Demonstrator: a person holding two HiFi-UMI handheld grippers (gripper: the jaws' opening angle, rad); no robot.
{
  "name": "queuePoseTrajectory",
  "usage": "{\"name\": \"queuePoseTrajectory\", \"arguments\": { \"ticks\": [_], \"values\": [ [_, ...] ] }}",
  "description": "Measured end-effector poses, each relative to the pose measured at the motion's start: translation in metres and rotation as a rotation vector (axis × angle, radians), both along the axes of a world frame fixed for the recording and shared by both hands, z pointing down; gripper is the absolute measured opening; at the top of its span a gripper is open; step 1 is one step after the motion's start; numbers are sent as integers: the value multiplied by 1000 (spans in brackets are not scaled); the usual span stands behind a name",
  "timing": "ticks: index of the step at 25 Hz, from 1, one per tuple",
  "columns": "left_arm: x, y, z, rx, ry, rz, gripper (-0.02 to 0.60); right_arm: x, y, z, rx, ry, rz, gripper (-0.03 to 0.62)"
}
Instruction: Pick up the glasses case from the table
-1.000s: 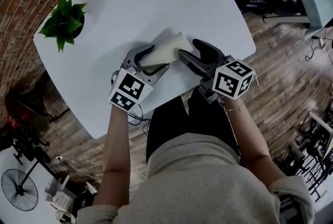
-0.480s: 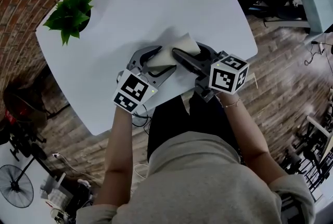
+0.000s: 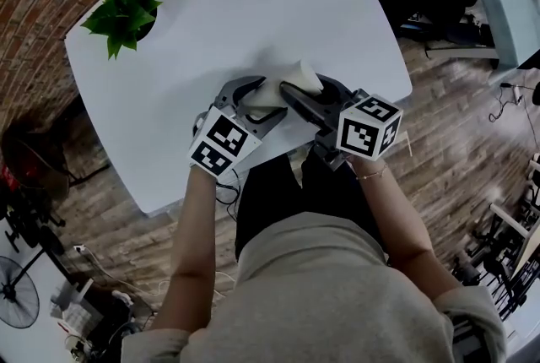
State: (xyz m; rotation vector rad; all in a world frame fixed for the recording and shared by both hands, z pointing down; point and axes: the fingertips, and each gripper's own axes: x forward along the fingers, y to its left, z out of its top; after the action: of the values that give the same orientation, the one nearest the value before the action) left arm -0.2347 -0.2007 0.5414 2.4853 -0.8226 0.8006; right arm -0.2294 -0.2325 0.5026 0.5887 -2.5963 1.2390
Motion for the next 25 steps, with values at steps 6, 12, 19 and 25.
{"name": "queuePoseTrajectory", "arguments": {
  "ticks": [6, 12, 19, 25],
  "values": [
    [3, 1, -14, -19, 3, -91, 285, 7, -1, -19, 93, 27, -10, 152],
    [3, -6, -39, -39, 109, -279, 285, 19, -14, -42, 119, -2, 23, 152],
    [-4, -7, -82, 12, 177, -398, 284, 24, -25, -79, 184, -51, 27, 152],
    [-8, -3, -112, 76, 236, -486, 281, 26, -28, -107, 229, -92, 21, 153]
  ]
}}
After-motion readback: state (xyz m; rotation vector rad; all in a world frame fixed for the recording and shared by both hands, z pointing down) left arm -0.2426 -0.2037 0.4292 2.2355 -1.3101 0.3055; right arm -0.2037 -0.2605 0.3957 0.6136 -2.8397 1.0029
